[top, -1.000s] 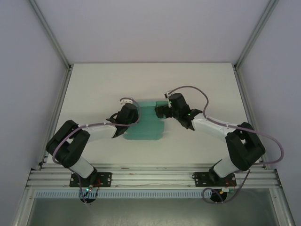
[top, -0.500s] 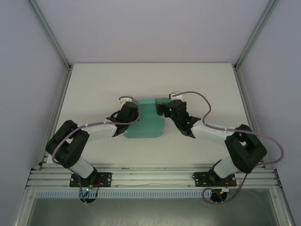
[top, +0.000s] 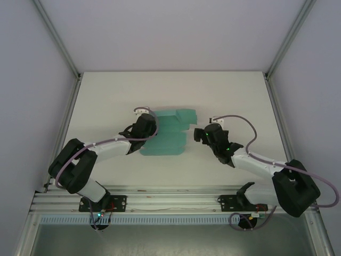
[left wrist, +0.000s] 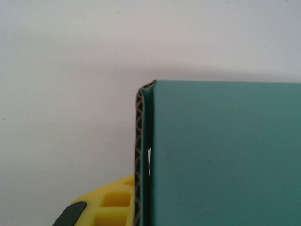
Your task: Assemble paper box
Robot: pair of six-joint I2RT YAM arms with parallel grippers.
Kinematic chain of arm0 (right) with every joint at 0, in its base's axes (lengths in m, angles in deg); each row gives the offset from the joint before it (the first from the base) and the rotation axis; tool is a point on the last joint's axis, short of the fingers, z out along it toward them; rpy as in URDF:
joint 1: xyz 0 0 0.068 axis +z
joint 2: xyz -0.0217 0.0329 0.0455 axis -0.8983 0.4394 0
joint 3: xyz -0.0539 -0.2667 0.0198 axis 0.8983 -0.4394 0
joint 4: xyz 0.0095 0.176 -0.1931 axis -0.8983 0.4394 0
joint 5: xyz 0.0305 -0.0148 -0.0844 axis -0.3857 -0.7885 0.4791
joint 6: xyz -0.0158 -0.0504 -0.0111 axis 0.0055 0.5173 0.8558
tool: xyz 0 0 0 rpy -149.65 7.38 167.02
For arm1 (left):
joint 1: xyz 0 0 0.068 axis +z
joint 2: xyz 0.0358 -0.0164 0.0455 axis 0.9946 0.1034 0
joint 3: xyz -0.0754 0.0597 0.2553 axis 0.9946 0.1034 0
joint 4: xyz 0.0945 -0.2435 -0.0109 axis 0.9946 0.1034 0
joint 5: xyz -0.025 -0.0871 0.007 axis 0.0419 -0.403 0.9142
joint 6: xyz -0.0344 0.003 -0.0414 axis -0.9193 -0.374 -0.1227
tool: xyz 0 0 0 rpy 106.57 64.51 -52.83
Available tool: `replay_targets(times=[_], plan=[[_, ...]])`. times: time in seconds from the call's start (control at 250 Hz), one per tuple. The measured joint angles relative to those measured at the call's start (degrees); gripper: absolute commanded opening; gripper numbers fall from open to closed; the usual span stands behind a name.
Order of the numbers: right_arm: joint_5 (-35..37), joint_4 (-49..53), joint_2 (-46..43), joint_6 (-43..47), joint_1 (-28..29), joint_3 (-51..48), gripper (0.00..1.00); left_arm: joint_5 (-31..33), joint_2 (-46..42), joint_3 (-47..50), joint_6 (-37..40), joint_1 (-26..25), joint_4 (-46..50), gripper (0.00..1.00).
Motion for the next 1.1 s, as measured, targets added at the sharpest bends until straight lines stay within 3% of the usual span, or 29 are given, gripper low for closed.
replay_targets(times=[0.292, 0.748, 1.099], plan=[[-3.87, -6.43, 8.28, 0.09, -0.28, 3.87, 1.0, -0.5, -0.02, 0.0, 0.0, 0.0, 0.04, 0.0], [-11.5, -12.04, 12.98, 2.51, -0.35, 8.26, 1.0, -2.78, -0.04, 0.0, -0.11, 0.0, 0.31, 0.0], [0.94, -13.16, 20.79, 4.02, 4.72, 13.2, 1.0, -3.37, -0.04, 0.0, -0.28, 0.0, 0.68, 0.0]])
